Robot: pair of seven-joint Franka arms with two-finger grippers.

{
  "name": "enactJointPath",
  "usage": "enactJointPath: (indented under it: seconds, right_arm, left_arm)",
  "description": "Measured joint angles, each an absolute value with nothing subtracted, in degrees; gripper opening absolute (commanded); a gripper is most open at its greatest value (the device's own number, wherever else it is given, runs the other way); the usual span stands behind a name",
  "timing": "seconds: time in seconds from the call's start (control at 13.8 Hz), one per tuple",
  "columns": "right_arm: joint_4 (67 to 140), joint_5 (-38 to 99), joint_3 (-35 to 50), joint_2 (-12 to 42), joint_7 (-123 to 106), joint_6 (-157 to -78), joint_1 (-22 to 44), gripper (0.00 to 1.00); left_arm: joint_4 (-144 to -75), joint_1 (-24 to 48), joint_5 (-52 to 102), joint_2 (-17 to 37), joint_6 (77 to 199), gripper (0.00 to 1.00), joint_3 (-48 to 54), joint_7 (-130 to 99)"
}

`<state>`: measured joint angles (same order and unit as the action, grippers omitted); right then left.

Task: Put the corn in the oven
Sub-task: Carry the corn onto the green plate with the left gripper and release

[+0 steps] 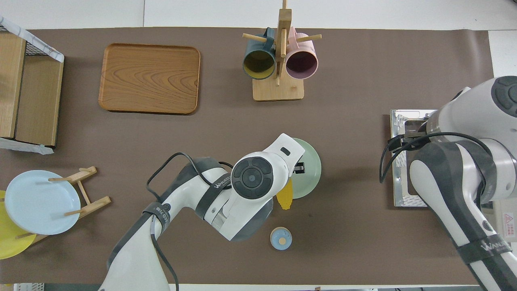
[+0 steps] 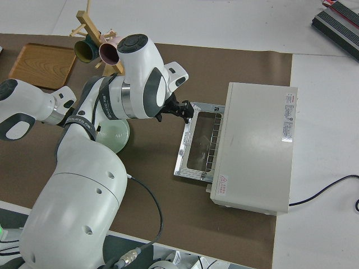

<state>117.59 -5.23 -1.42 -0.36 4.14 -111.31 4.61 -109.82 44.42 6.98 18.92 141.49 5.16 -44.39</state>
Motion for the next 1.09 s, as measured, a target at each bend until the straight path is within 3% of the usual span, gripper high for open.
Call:
enactJointPath:
  seconds: [0.58,0.65,0.73,1.09]
  right_arm:
    - [117.70,-5.23,-1.42,-0.43,4.09,-111.31,4.61,1.00]
    - [117.71,-5.23,-1.42,-0.43,4.09,-111.31,4.61,1.00]
    - [117.71,-5.23,-1.42,-0.43,4.09,-111.31,4.61,1.00]
    - [117.72,-5.23,-1.42,-0.43,4.09,-111.31,4.61,1.00]
  left_arm:
    - [-109.16,44.67,6.99,21.36,144.99,0.00,4.78,-44.49]
    - [-109.16,44.67,6.99,21.41,145.00,0.54,4.78,-44.49]
    - [-109.16,44.67,6.99,21.53,145.01,1.00,4.76,-44.49]
    - [-109.02,44.65,6.99,21.86,144.98,1.00,4.28,-44.49]
